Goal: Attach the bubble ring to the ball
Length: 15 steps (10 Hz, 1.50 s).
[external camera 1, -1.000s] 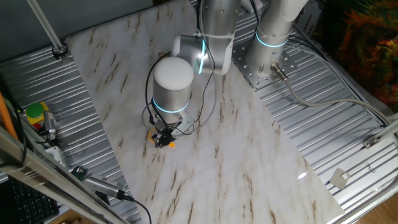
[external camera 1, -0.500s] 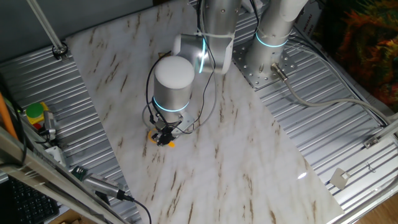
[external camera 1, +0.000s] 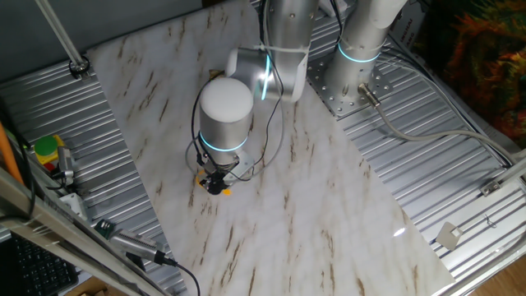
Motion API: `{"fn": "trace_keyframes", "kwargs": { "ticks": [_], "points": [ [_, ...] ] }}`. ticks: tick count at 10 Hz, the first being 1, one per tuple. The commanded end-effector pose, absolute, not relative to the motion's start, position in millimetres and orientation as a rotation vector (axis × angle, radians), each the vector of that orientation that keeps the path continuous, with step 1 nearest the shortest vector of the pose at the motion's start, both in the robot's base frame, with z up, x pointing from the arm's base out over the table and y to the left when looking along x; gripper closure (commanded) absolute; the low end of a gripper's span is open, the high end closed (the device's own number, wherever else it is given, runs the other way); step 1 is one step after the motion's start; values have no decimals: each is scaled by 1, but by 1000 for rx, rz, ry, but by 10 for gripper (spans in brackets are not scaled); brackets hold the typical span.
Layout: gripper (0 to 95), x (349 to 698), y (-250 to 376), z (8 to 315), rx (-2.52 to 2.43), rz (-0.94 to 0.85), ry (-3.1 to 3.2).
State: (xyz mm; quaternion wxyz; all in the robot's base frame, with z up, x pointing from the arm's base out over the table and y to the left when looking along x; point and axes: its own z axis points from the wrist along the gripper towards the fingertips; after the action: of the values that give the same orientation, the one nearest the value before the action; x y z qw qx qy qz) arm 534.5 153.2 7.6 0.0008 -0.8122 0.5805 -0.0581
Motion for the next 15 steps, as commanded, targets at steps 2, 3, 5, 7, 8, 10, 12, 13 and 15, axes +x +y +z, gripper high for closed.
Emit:
{"fn": "trace_keyframes", "kwargs": {
  "ticks": [2,3,5,7,8,10,12,13,15],
  "points": [
    [950,537,154,6,-2503,-135,1890],
    [950,537,154,10,-2501,-112,1946],
    [950,538,153,21,-2445,-116,1986],
    [950,539,153,30,-2381,-118,2052],
    [950,538,153,37,-2315,-114,2115],
    [950,536,152,57,-2048,-127,2353],
    [950,534,149,78,-1762,-115,2562],
    [950,533,147,86,-1629,-109,2641],
    [950,530,145,97,-1362,-99,2753]
  ]
}}
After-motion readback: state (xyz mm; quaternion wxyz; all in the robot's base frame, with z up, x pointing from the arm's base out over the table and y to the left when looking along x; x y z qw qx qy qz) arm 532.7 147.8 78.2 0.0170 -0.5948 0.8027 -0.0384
